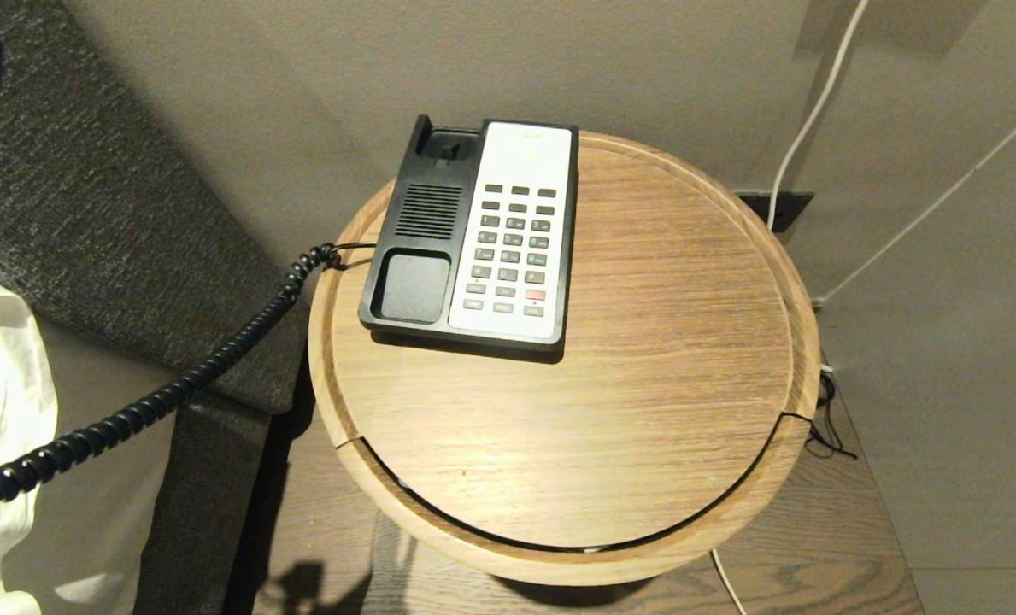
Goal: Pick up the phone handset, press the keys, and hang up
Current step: Dial the number
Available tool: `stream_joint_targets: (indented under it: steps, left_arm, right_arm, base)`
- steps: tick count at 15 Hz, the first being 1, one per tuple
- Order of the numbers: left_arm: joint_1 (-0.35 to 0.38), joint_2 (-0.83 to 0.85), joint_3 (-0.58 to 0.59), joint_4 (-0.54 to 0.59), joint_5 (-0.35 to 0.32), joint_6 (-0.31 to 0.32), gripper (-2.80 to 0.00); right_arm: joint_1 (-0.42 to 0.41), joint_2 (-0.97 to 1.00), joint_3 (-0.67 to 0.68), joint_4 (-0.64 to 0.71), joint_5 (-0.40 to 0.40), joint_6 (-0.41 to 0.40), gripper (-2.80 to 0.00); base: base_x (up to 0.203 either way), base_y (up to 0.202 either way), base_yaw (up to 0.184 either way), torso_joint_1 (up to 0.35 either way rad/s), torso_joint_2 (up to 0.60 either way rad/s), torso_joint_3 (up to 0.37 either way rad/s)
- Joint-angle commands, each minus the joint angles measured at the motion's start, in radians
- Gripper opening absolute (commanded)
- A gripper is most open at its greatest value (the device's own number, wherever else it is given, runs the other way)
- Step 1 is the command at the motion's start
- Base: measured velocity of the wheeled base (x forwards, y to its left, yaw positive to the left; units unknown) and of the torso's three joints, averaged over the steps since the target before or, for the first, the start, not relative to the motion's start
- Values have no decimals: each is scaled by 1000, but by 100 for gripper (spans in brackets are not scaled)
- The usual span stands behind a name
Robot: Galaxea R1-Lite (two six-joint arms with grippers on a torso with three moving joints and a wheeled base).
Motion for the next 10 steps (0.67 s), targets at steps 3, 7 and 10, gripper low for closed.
stream_joint_targets:
  steps: [3,7,10]
  left_arm:
    - [1,4,4,5,1,-4,-280]
    - [-1,7,3,5,0,-3,-280]
    - [-1,21,-3,5,0,-1,-280]
  right_arm:
    - [0,1,-536,423,106,43,-280]
    - [0,132,-959,662,215,138,-280]
    - [2,503,-1201,725,251,245,-280]
  base:
    - [0,0,0,0,0,0]
    - [0,0,0,0,0,0]
    - [0,0,0,0,0,0]
